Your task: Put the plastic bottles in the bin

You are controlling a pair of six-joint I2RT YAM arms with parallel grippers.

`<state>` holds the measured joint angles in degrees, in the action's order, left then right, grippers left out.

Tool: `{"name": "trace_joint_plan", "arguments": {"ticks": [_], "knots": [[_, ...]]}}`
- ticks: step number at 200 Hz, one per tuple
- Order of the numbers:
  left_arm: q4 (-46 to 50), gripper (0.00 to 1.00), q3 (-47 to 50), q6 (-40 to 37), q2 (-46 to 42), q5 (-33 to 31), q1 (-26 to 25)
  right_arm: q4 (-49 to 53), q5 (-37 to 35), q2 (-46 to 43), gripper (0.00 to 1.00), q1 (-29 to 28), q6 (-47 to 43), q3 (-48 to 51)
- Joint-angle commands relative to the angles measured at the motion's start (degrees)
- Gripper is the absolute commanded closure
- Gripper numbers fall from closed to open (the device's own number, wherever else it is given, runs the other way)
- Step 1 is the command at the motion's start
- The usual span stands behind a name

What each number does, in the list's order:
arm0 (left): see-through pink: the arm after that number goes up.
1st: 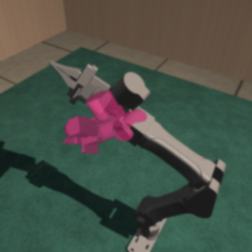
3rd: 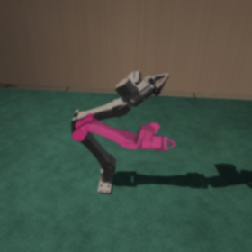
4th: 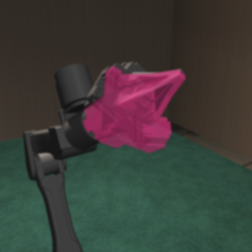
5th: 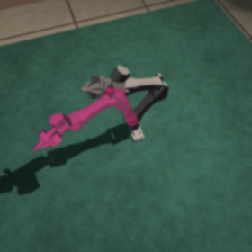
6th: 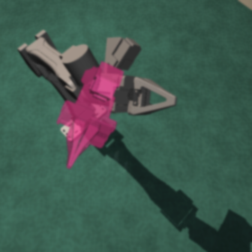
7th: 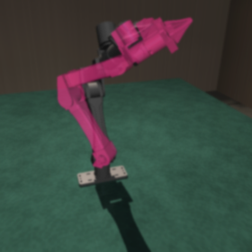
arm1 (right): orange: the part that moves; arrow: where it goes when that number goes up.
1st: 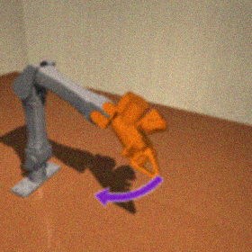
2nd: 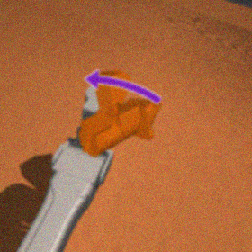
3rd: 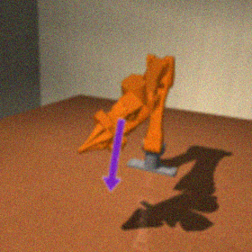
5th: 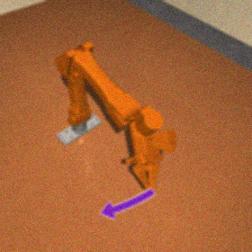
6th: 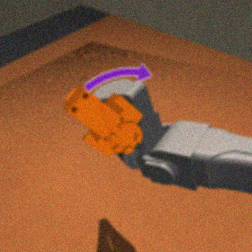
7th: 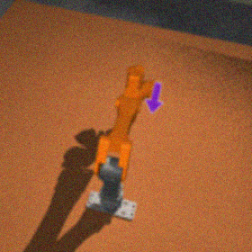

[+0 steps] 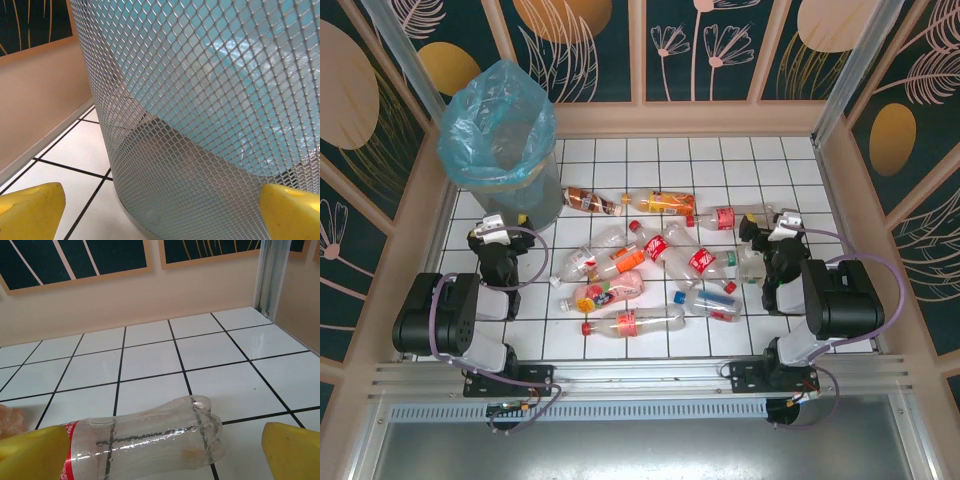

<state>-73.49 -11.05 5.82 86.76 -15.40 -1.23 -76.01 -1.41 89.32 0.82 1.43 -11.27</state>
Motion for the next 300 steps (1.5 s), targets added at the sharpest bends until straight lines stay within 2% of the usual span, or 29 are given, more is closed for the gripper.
{"name": "trace_joint_plan", "arguments": {"ticks": [1,235,246,272,286,300], "knots": [[-2.0,0.01,-1.2,0.6,0.4,0.7,0.3,-0.5,0.3,0.2,0.01,0.2,-1.0,-0.9],[-2.3,0.01,-0.9,0.6,0.2,0.9,0.3,-0.7,0.3,0.1,0.01,0.7,-0.3,-0.8],[-1.4,0.02,-1.2,0.5,-0.2,1.2,0.3,-1.5,-1.6,-1.1,0.01,0.7,0.4,0.0],[3.1,0.10,-1.2,-0.4,-5.4,3.8,0.3,9.7,-3.6,-10.3,0.01,-0.6,-0.6,-2.1],[9.0,0.12,-2.0,0.9,-9.5,2.3,0.3,20.5,-7.2,-15.6,0.03,-2.3,0.7,-5.6],[16.0,0.13,-3.0,2.0,-13.6,2.4,0.3,33.1,-4.2,-20.4,0.09,-3.1,2.7,-10.7]]}}
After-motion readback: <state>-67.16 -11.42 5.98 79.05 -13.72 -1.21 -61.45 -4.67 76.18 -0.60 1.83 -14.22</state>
